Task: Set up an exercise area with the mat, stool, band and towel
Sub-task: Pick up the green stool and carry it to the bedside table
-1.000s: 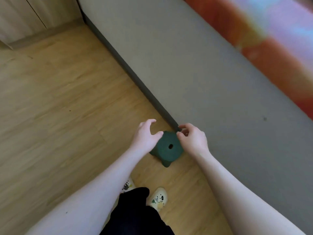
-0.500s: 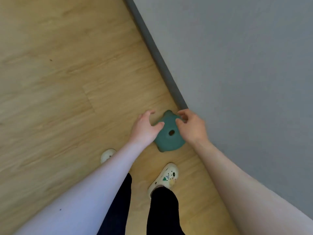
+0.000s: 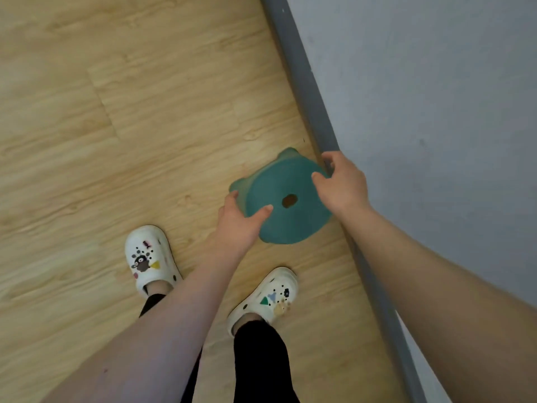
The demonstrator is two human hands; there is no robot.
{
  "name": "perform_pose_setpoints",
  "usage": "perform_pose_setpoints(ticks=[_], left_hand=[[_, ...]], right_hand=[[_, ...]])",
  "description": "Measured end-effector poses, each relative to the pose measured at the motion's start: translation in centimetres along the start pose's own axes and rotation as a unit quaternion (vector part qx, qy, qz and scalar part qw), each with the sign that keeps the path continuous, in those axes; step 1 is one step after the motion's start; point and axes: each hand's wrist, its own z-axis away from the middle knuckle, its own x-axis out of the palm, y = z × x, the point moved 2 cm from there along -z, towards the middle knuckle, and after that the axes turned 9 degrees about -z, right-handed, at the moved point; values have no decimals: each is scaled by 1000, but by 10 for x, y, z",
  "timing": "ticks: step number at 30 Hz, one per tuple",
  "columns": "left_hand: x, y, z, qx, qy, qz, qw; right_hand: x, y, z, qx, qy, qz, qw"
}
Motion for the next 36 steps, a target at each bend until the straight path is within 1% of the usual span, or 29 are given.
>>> perform_pose_setpoints(ticks=[3,5,8,10,13,16,18,22,25,30,33,36], left_hand=[[28,-12,-21,-52,-7,91,994],[42,-19,-34,-74,-11,132,988],[58,-29,-51,-92,-10,167,982],[65,-35,-60,-106,-10,190,976],[71,-43,-73,-136,-20,224,965],[70,-46,-80,-133,-54,280,949],[67,-49,-82,-121,-70,296,945],[52,-53,-88,-99,-52,285,952],[33,-49,-84,-86,-37,297,950],[-14,-33,-66,-66,-24,342,937],[-61,-9,-46,-31,3,366,930],[-112,14,-27,1,14,378,926]], right_hand=[[16,23,-21,11,-15,-2,1000],[28,36,-32,20,-21,-13,999],[41,50,-45,30,-17,-37,999],[47,58,-53,57,-20,-66,996],[55,69,-62,100,-48,-113,987],[61,75,-64,112,-52,-134,983],[64,77,-64,116,-46,-127,984],[69,70,-59,137,-40,-142,979],[67,51,-54,130,-16,-144,981],[48,-7,-37,70,30,-161,984],[27,-60,-19,43,76,-178,980],[6,-115,2,20,97,-184,978]])
